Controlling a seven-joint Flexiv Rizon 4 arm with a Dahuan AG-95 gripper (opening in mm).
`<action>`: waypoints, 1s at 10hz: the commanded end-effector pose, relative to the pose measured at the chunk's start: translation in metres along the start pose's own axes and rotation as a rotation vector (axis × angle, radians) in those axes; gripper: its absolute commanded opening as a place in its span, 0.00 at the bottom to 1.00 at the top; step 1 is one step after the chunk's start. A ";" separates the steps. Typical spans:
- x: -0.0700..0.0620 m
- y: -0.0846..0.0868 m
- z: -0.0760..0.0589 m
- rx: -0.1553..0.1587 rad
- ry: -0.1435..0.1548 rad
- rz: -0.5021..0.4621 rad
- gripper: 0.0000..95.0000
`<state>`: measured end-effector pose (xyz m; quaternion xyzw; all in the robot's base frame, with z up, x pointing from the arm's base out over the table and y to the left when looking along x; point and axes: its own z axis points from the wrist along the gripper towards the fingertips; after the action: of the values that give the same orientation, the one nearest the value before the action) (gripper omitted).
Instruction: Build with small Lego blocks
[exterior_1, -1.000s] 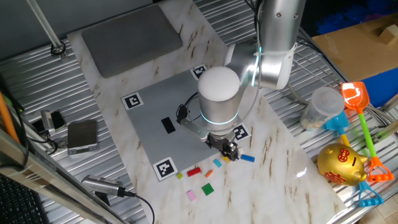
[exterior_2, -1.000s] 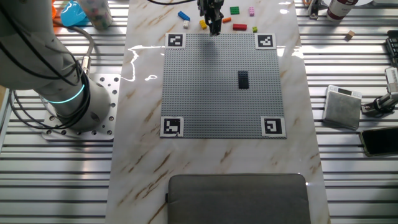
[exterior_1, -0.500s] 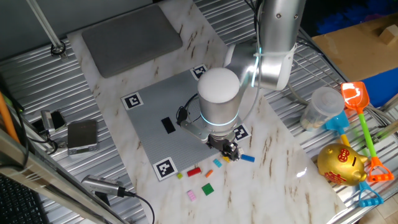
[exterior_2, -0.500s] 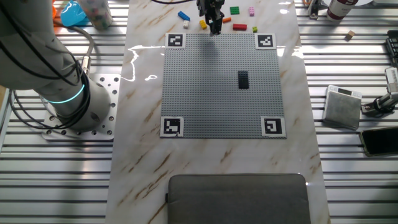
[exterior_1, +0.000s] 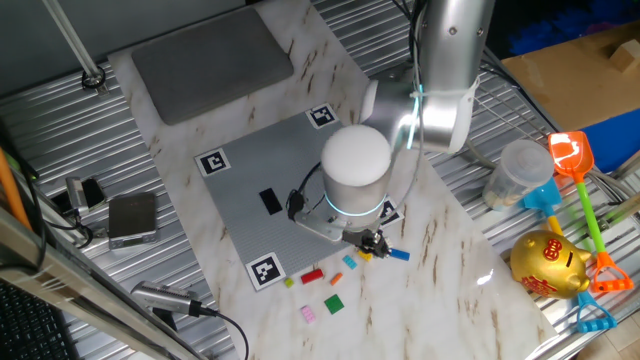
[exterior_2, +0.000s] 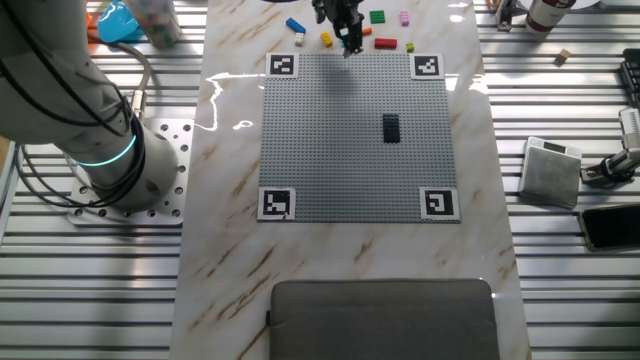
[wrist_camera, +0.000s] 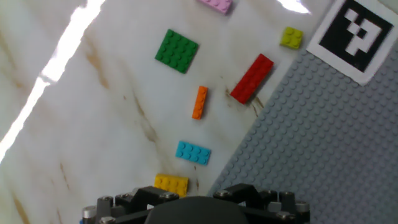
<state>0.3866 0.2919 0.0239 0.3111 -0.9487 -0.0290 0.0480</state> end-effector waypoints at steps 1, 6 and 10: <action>-0.004 0.011 -0.001 -0.053 -0.029 0.118 0.80; -0.013 0.014 0.003 -0.082 -0.045 0.226 0.60; -0.012 0.016 0.005 -0.080 -0.041 0.267 0.60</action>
<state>0.3856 0.3124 0.0204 0.1868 -0.9787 -0.0731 0.0442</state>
